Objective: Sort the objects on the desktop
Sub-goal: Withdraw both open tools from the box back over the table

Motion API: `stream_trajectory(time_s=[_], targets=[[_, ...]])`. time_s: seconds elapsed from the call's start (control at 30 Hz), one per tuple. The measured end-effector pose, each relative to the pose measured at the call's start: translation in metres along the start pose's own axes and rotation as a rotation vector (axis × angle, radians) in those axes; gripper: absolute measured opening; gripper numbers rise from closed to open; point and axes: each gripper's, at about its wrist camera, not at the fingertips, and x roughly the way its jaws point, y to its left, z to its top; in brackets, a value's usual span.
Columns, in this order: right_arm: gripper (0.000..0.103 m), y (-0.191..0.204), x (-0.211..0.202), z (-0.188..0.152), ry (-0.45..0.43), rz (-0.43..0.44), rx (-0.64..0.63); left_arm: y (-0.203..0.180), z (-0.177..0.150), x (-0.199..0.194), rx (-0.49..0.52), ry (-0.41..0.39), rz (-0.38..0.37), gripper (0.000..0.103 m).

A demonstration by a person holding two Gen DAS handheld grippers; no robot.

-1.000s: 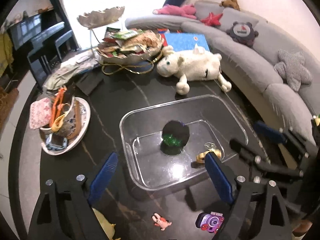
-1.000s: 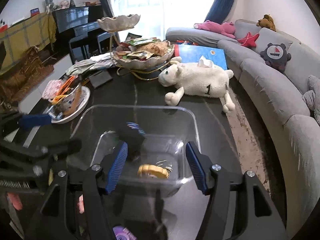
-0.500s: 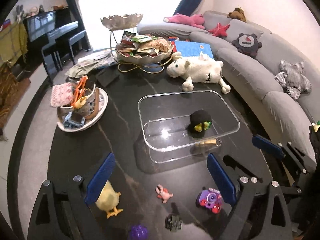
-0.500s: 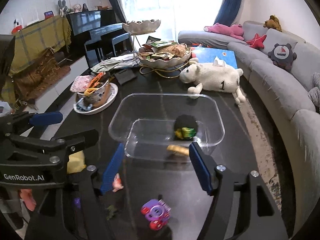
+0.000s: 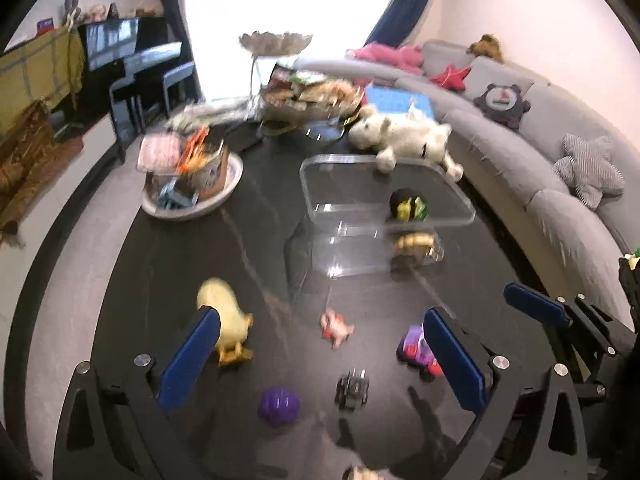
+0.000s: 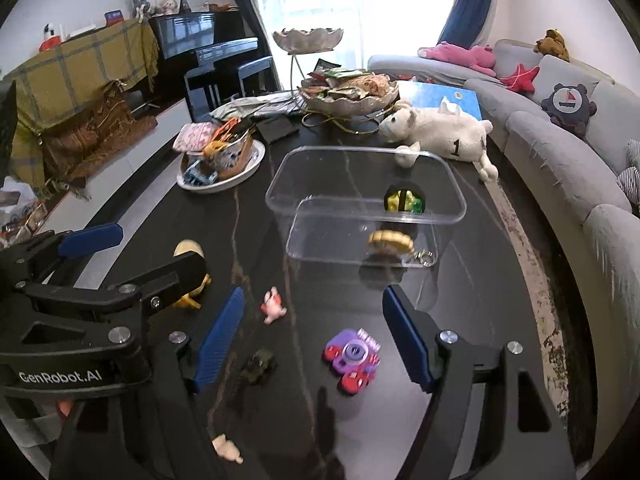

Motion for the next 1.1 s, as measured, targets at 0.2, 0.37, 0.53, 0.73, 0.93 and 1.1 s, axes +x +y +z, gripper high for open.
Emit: stream_trajectory(time_s=[0.2, 0.37, 0.53, 0.73, 0.93, 1.1], targets=[[0.063, 0.011, -0.007, -0.031, 0.013, 0.006, -0.023, 0.0, -0.032, -0.003, -0.007, 0.068, 0.013, 0.101], [0.06, 0.015, -0.017, -0.053, 0.007, -0.002, -0.031, -0.006, -0.052, -0.01, 0.003, 0.094, 0.039, 0.101], [0.06, 0.02, -0.025, -0.068, 0.003, 0.011, -0.022, -0.017, -0.066, -0.024, 0.091, 0.084, 0.05, 0.101], [0.06, 0.03, -0.035, -0.084, -0.019, -0.008, -0.034, -0.007, -0.085, -0.033, 0.024, 0.049, 0.018, 0.101], [0.059, 0.045, -0.041, -0.098, -0.059, -0.048, -0.082, 0.011, -0.101, -0.019, -0.136, 0.18, -0.055, 0.1], [0.059, 0.046, -0.037, -0.107, -0.022, -0.028, -0.075, 0.011, -0.111, -0.018, -0.118, 0.198, -0.059, 0.099]])
